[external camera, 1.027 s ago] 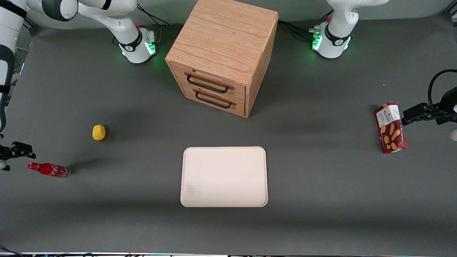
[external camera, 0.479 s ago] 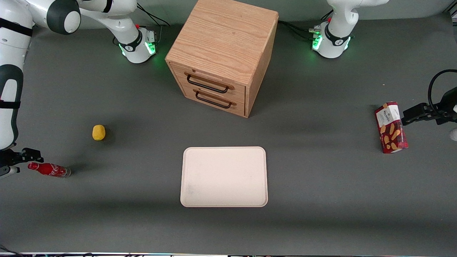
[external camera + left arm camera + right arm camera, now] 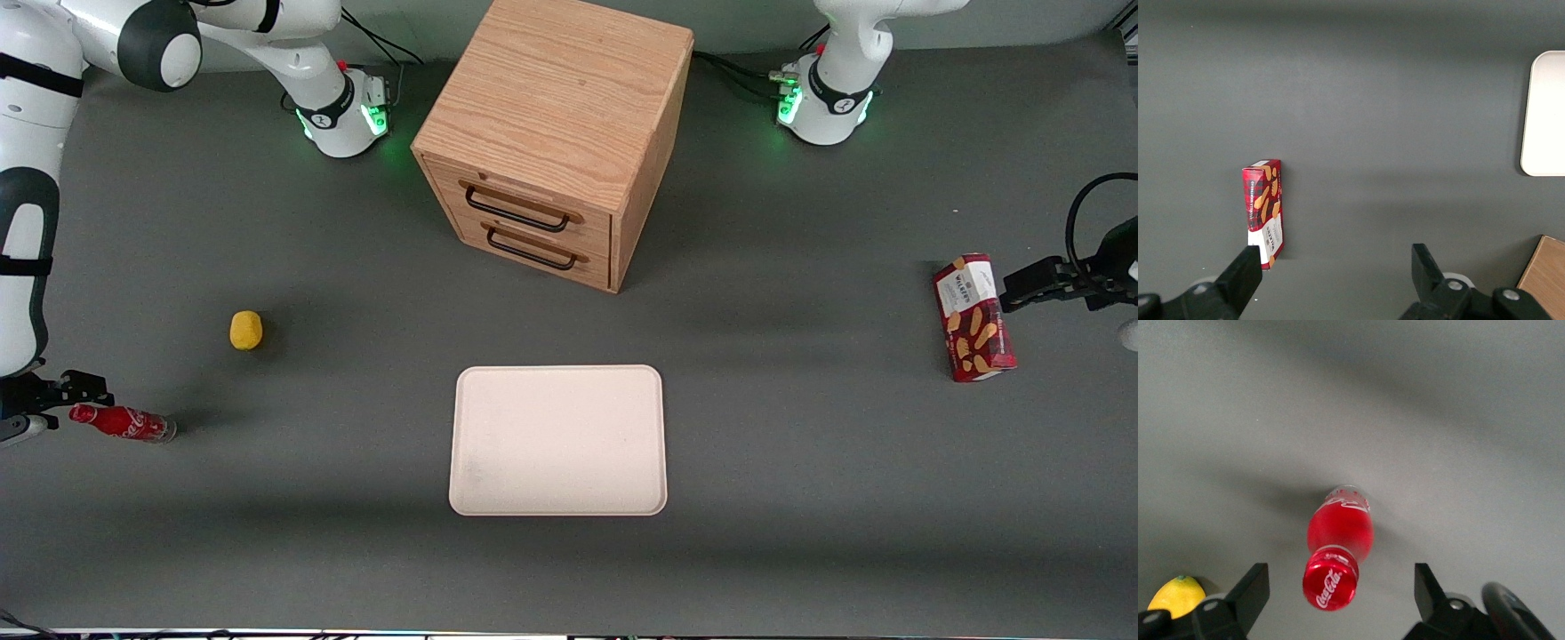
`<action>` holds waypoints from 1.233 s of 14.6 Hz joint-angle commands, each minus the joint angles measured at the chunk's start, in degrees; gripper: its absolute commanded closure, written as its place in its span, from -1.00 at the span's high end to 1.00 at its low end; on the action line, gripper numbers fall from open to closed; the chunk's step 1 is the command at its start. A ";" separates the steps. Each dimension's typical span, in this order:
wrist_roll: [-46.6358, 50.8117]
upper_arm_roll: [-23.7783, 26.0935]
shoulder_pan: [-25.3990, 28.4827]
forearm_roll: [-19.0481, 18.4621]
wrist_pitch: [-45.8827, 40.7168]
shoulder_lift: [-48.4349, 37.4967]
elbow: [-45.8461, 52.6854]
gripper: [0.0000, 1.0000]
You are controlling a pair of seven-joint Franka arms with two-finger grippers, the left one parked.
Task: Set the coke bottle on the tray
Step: 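Close the right gripper around the red Coca-Cola bottle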
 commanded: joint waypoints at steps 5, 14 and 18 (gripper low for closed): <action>-2.09 -0.49 0.07 1.89 0.28 0.78 0.10 0.02; -1.13 -0.23 0.86 1.28 -1.99 -2.29 0.98 -1.00; 6.41 0.21 2.71 -3.01 -15.07 -4.14 10.18 -1.00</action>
